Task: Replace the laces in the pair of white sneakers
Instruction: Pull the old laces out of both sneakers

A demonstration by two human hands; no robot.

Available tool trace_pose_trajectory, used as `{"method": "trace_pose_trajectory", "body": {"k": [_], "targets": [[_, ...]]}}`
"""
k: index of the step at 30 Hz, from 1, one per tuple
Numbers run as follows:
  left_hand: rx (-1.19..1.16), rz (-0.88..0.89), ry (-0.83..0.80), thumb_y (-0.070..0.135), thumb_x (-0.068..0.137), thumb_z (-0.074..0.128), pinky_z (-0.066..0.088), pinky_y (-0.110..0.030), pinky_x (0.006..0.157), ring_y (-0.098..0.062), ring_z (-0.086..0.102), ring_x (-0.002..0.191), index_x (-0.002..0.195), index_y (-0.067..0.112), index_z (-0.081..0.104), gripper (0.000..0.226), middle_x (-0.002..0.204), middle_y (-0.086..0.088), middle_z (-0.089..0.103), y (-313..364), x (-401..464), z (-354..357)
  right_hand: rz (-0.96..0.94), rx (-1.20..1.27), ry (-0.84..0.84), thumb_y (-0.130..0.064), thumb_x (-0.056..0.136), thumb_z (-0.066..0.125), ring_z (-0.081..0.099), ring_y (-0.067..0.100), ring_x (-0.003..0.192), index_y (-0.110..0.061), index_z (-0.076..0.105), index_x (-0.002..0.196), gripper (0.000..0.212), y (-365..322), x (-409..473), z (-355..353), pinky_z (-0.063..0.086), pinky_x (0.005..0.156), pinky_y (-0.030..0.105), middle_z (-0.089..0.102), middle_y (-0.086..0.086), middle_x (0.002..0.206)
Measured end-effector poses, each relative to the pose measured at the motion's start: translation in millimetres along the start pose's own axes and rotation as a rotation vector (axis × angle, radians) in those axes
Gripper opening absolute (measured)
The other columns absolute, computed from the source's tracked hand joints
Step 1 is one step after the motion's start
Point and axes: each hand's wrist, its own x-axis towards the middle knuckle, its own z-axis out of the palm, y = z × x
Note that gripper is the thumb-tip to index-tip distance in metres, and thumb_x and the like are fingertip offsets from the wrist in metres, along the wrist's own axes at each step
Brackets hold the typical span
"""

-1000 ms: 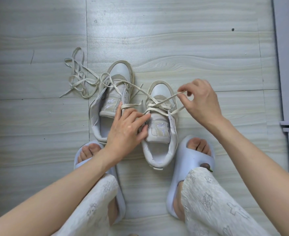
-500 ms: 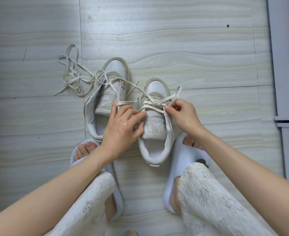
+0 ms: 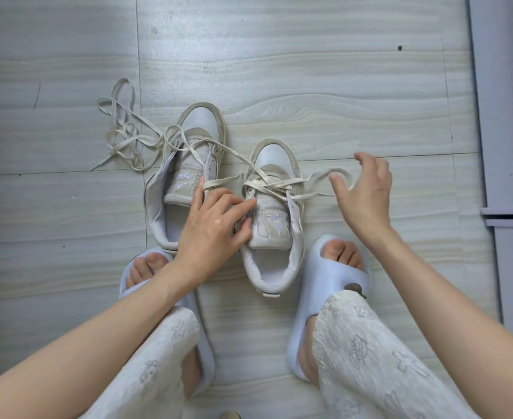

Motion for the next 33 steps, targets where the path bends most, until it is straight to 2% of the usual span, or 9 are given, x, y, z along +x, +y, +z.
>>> {"method": "trace_pose_trajectory", "body": {"k": [4, 7, 10, 14, 20, 23, 26, 30, 33], "targets": [[-0.002, -0.003, -0.008, 0.021, 0.082, 0.059, 0.021, -0.053, 0.111, -0.019, 0.052, 0.098, 0.106, 0.013, 0.069, 0.027, 0.089, 0.001, 0.064, 1, 0, 0, -0.321, 0.119, -0.205, -0.019, 0.085, 0.059, 0.055, 0.022, 0.091, -0.005, 0.067, 0.096, 0.020, -15, -20, 10, 0.038, 0.086, 0.024, 0.060, 0.012, 0.096], [-0.001, -0.006, -0.009, 0.022, 0.082, 0.057, 0.021, -0.053, 0.111, -0.019, 0.052, 0.098, 0.106, 0.013, 0.069, 0.028, 0.089, 0.001, 0.064, 1, 0, -1, -0.203, 0.144, -0.419, -0.017, 0.088, 0.061, 0.050, 0.013, 0.075, -0.013, 0.061, 0.088, 0.004, -21, -26, 20, 0.040, 0.074, 0.024, 0.055, -0.003, 0.078], [-0.006, -0.006, -0.011, 0.023, 0.083, 0.056, 0.020, -0.052, 0.112, -0.019, 0.051, 0.098, 0.106, 0.014, 0.069, 0.028, 0.089, 0.001, 0.064, 1, 0, -1, -0.046, 0.116, -0.512, -0.026, 0.093, 0.053, 0.046, 0.016, 0.069, -0.020, 0.048, 0.073, 0.022, -20, -26, 21, 0.028, 0.063, 0.024, 0.047, -0.010, 0.063], [0.004, -0.002, -0.008, 0.023, 0.083, 0.056, 0.022, -0.053, 0.110, -0.019, 0.051, 0.098, 0.106, 0.014, 0.069, 0.027, 0.089, 0.000, 0.064, 0, 0, -1, 0.011, 0.175, -0.440, -0.017, 0.098, 0.042, 0.049, 0.019, 0.077, -0.014, 0.049, 0.076, 0.023, -22, -21, 17, 0.031, 0.067, 0.029, 0.049, -0.003, 0.069], [0.014, 0.005, -0.018, 0.022, 0.083, 0.057, 0.023, -0.053, 0.110, -0.020, 0.051, 0.098, 0.106, 0.014, 0.068, 0.026, 0.089, 0.000, 0.064, 0, 0, -1, 0.633, 1.366, -0.140, -0.016, 0.103, 0.029, 0.066, 0.018, 0.063, -0.008, 0.046, 0.078, 0.030, -18, 15, -21, 0.057, 0.065, 0.031, 0.066, 0.008, 0.067], [0.020, 0.012, -0.015, 0.022, 0.083, 0.057, 0.022, -0.052, 0.110, -0.021, 0.052, 0.098, 0.106, 0.013, 0.068, 0.027, 0.089, 0.000, 0.064, -1, 0, -1, 0.796, 1.646, -0.149, -0.020, 0.102, 0.028, 0.045, 0.011, 0.034, -0.013, 0.040, 0.073, 0.033, -8, 24, -32, 0.047, 0.044, 0.019, 0.047, -0.001, 0.043], [0.026, 0.007, -0.025, 0.022, 0.084, 0.056, 0.021, -0.051, 0.111, -0.021, 0.051, 0.100, 0.106, 0.014, 0.068, 0.027, 0.090, 0.000, 0.064, -1, -1, -2, 0.657, 1.103, -0.153, -0.021, 0.100, 0.035, 0.025, 0.007, 0.032, -0.018, 0.036, 0.068, 0.032, 0, 21, -24, 0.026, 0.039, 0.018, 0.033, -0.004, 0.043], [0.092, 0.038, -0.035, 0.022, 0.084, 0.055, 0.021, -0.055, 0.110, -0.025, 0.051, 0.105, 0.103, 0.015, 0.068, 0.024, 0.091, -0.001, 0.065, 2, 1, -4, 0.164, 0.200, -0.281, -0.035, 0.096, 0.047, 0.053, 0.018, 0.067, -0.013, 0.055, 0.065, 0.039, 6, 10, -11, 0.033, 0.063, 0.031, 0.058, 0.004, 0.066], [0.220, 0.093, -0.013, 0.021, 0.086, 0.054, 0.019, -0.061, 0.109, -0.029, 0.054, 0.107, 0.090, 0.015, 0.068, 0.016, 0.095, -0.003, 0.065, 8, 17, -10, -0.025, -0.060, -0.351, -0.036, 0.090, 0.057, 0.048, 0.022, 0.081, -0.008, 0.055, 0.077, 0.032, 5, 7, 2, 0.026, 0.066, 0.027, 0.056, 0.008, 0.083]]}}
